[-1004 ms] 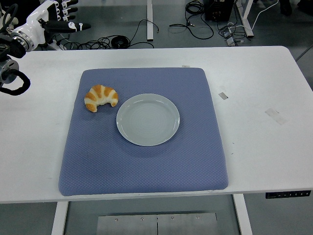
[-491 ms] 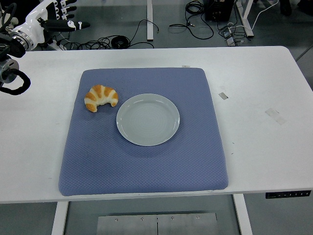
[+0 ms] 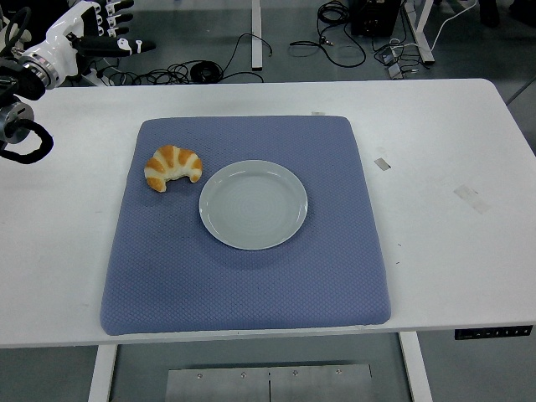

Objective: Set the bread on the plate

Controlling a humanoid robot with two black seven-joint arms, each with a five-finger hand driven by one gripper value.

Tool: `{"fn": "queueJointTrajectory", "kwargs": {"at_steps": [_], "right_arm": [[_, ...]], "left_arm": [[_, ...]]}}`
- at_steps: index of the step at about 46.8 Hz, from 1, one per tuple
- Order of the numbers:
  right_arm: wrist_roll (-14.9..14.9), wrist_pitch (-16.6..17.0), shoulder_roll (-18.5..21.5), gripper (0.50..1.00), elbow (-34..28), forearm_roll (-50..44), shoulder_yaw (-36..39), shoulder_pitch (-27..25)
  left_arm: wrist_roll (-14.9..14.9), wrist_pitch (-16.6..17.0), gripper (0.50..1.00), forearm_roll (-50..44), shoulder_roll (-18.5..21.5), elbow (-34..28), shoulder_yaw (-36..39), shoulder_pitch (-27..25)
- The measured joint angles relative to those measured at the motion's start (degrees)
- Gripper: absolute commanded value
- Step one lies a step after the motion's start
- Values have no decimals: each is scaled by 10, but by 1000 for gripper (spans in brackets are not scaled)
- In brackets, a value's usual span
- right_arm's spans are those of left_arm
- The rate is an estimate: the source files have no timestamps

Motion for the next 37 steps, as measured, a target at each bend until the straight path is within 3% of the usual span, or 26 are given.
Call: {"fn": "queueJointTrajectory", "kwargs": {"at_steps": [5, 23, 37], "right_arm": [[0, 0, 0, 1000, 0, 0, 0, 0], [0, 0, 0, 1000, 0, 0, 0, 0], [0, 0, 0, 1000, 0, 0, 0, 0]], "left_arm": [[3, -1, 978, 6, -1, 0, 10, 0], [2, -3, 977, 9, -5, 0, 163, -43], [1, -22, 977, 50, -23, -2, 255, -75]]}}
